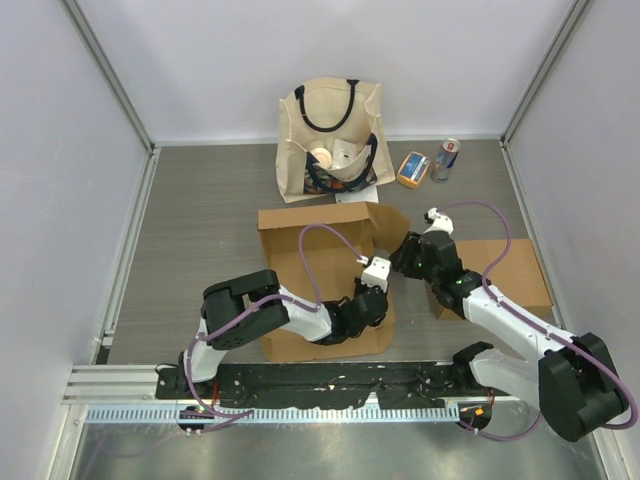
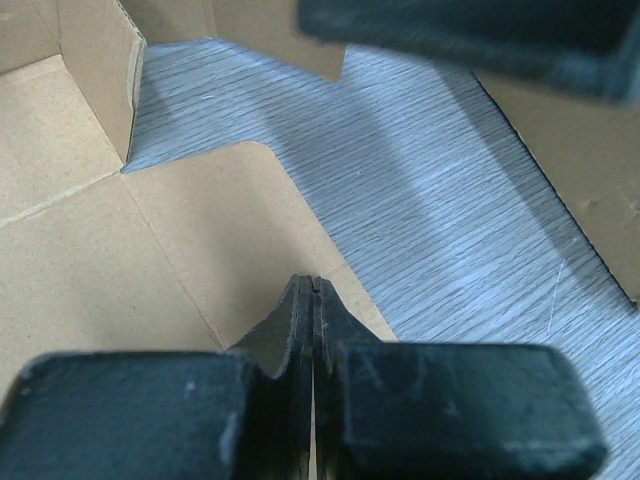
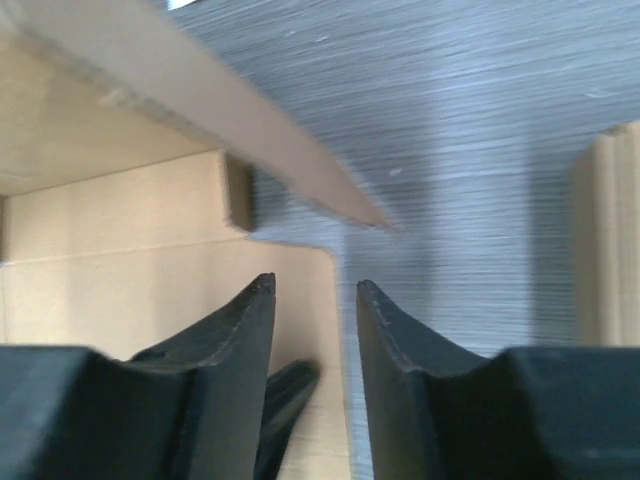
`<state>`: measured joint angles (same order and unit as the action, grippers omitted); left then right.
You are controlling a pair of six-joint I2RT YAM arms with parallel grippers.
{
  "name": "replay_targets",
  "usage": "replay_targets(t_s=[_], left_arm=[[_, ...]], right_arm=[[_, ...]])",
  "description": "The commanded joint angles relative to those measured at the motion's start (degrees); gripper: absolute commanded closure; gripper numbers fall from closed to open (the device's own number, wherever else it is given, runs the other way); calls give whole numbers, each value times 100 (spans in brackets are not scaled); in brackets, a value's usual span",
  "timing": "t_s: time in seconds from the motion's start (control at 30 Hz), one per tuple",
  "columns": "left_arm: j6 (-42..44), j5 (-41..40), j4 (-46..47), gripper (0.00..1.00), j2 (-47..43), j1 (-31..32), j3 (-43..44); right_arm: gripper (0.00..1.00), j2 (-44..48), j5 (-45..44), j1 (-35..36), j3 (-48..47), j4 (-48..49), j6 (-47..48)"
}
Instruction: Fold the paper box
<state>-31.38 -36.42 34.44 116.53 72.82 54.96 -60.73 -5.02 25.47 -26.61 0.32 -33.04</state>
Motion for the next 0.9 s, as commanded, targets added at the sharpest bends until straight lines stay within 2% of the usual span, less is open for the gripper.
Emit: replay_targets(t_s=[0.0, 0.07, 0.13, 0.17, 0.2, 0.33, 0.43, 0.47, 0.53, 0.57, 0.63, 0.67, 0.73, 0.87], left_arm=[[-88, -216, 63, 100, 45, 22, -214], [-79, -207, 72, 100, 28, 22, -231], [-53, -207, 116, 100, 19, 22, -249], [-44, -207, 125, 100, 28, 22, -258], [-35, -216, 142, 100, 36, 31, -258], [-18, -207, 142, 100, 28, 22, -275], [8, -251, 195, 100, 36, 13, -293], [9, -260, 195, 100, 36, 13, -293], [26, -242, 230, 100, 54, 13, -284], [35, -242, 230, 100, 54, 13, -284], [35, -234, 248, 100, 80, 13, -275], [35, -242, 274, 100, 98, 13, -267], [35, -242, 274, 100, 107, 13, -258], [26, -251, 283, 100, 142, 13, -223]], right_arm=[[50, 167, -754, -332, -319, -313, 648], [42, 228, -756, -385, -275, -112, 841], [39, 360, -545, -385, -117, 616, 1246], [35, 386, -466, -394, -90, 845, 1395], [34, 317, -326, -403, -160, 1160, 1727], [35, -34, 53, -412, -695, 1181, 2256], [44, -298, 71, -385, -1065, 761, 2380], [55, -317, 80, -377, -1109, 664, 2346], [61, -247, -16, -377, -1083, 540, 2206], [72, -90, -17, -377, -1048, 522, 2031], [81, 34, 36, -368, -986, 478, 1854], [90, 104, 175, -359, -1012, 365, 1627], [99, 123, 229, -254, -1135, 189, 1337], [99, 61, -121, 369, -1425, -452, 852]])
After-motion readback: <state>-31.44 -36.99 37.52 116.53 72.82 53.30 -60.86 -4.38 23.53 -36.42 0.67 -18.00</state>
